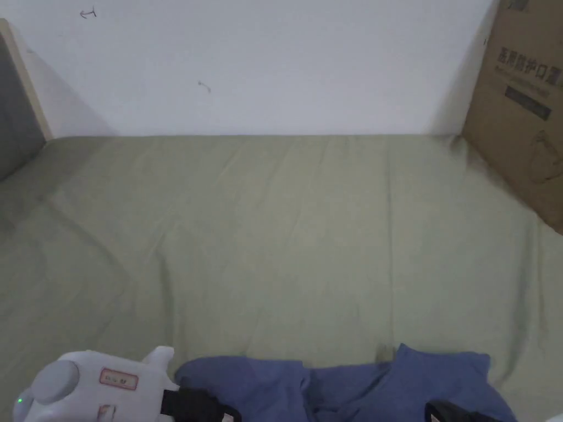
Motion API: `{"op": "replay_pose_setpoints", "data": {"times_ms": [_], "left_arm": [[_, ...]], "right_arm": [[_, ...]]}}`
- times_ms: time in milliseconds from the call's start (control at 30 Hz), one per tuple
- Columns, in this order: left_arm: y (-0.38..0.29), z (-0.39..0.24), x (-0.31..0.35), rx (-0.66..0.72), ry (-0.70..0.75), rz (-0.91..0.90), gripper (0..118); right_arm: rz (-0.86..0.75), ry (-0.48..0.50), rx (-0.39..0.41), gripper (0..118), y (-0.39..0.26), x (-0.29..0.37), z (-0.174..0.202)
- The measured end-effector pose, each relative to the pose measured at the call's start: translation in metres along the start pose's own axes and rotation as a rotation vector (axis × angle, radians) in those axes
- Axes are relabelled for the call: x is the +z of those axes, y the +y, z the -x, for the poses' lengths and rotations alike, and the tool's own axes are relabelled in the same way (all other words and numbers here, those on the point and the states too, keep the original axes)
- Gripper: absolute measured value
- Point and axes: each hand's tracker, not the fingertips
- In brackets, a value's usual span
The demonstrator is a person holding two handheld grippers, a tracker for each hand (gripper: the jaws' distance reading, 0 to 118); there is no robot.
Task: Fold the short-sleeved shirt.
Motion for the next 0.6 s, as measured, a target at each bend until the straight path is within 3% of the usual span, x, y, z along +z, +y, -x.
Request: {"op": "replay_pose_setpoints", "data": {"times_ms": [100,200,300,533,567,600], "left_arm": [[0.004,-0.016,0.047,-0.023,0.254,-0.019,13],[0.009,-0.040,0.083,-0.080,0.702,-0.002,12],[0.004,-0.070,0.083,-0.225,0.844,0.002,13],[0.008,-0.147,0.003,-0.112,0.442,0.044,13],[0.009,-0.155,-0.015,-0.077,0.370,0.048,17],[0.010,-0.162,-0.036,-0.067,0.326,0.068,30]], "right_arm": [[-0.015,0.013,-0.017,0,0.002,0.005,-0.004],[-0.036,0.023,-0.030,0,0.002,0.012,-0.009],[-0.053,0.025,-0.043,0,0.000,0.019,-0.015],[-0.074,-0.008,-0.121,0,-0.004,0.038,-0.038],[-0.068,-0.014,-0.137,0,-0.004,0.040,-0.042],[-0.060,-0.012,-0.151,0,-0.004,0.043,-0.045]]}}
